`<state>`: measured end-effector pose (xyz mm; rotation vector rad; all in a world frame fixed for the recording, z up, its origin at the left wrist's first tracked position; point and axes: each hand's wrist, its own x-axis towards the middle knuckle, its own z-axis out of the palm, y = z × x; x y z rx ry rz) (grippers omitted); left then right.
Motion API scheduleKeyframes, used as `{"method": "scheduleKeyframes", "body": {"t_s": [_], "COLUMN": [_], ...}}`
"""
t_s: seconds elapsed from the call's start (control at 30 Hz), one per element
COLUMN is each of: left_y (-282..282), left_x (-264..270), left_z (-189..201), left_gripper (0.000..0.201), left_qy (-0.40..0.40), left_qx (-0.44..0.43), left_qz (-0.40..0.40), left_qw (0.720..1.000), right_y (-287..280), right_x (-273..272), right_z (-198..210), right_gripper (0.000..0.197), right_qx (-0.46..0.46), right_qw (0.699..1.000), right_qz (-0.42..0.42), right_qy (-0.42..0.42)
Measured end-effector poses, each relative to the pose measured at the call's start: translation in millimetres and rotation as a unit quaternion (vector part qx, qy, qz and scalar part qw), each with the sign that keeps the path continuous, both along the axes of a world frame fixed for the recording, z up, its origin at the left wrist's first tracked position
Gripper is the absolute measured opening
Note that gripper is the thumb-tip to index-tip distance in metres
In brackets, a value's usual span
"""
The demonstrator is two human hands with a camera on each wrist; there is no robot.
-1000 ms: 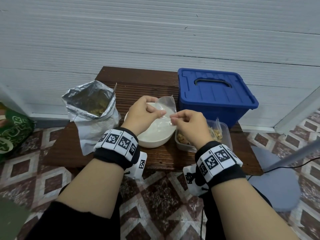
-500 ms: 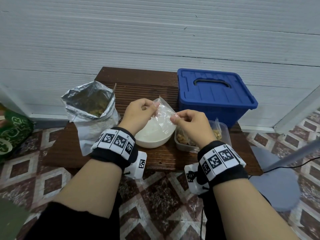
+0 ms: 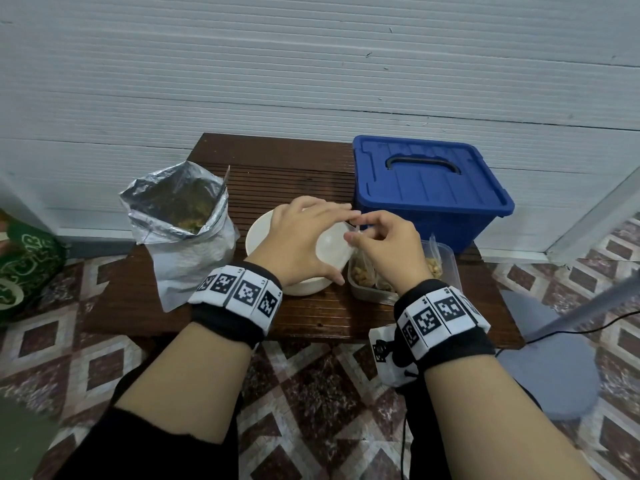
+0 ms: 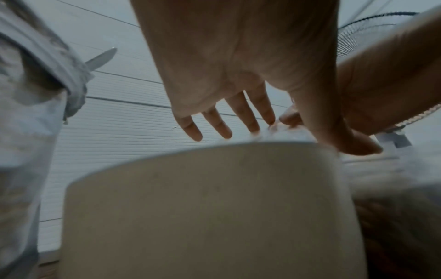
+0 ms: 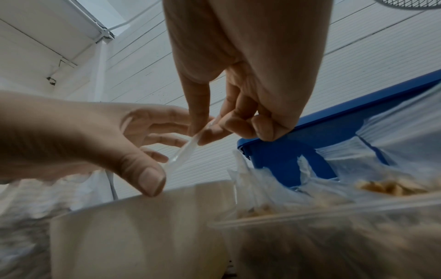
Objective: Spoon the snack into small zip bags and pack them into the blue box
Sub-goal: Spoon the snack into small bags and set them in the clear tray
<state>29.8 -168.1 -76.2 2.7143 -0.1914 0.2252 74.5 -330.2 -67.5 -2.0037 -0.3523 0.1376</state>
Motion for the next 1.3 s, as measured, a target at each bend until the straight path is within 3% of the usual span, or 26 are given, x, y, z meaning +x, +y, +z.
{"method": "scheduleKeyframes", "body": {"t_s": [0.2, 0.4, 0.5, 0.63, 0.9, 1.13, 1.3], "left_y": [-3, 0, -1, -2, -3, -7, -10], "left_x": [1, -1, -1, -1, -1, -1, -2], "left_z": [-2, -4, -1, 0, -1, -4, -3], "left_gripper": [0.088, 0.07, 0.065, 0.052, 0.087, 0.08, 0.062], "left_qy": [-0.028, -0.086, -0.091, -0.107, -0.097, -0.121, -0.132], "left_qx": [-0.009, -0.078, -0.111, -0.152, -0.175, -0.124, -0.132], "left_qz": [-0.001, 0.016, 0.036, 0.043, 0.001, 0.002, 0.019], "left_qw": [1.0, 0.993, 0.989, 0.982, 0.98, 0.985, 0.982], "right_y": [-1, -1, -1, -2, -4, -4, -4], "right_x": [-2, -2, -2, -2, -3, -4, -4], "right_z": [1, 4, 5, 7, 8, 8, 9], "right_gripper": [0.022, 0.016, 0.023, 0.012, 0.01, 0.017, 0.017], "right_qx": [0.051, 0.071, 0.082, 0.077, 0.067, 0.072, 0.082], "right_qw": [0.998, 0.997, 0.995, 0.995, 0.996, 0.996, 0.994], "right_qz": [-0.013, -0.013, -0.017, -0.007, -0.03, -0.049, -0.052], "right_qy": [0.016, 0.039, 0.059, 0.065, 0.046, 0.034, 0.042]}}
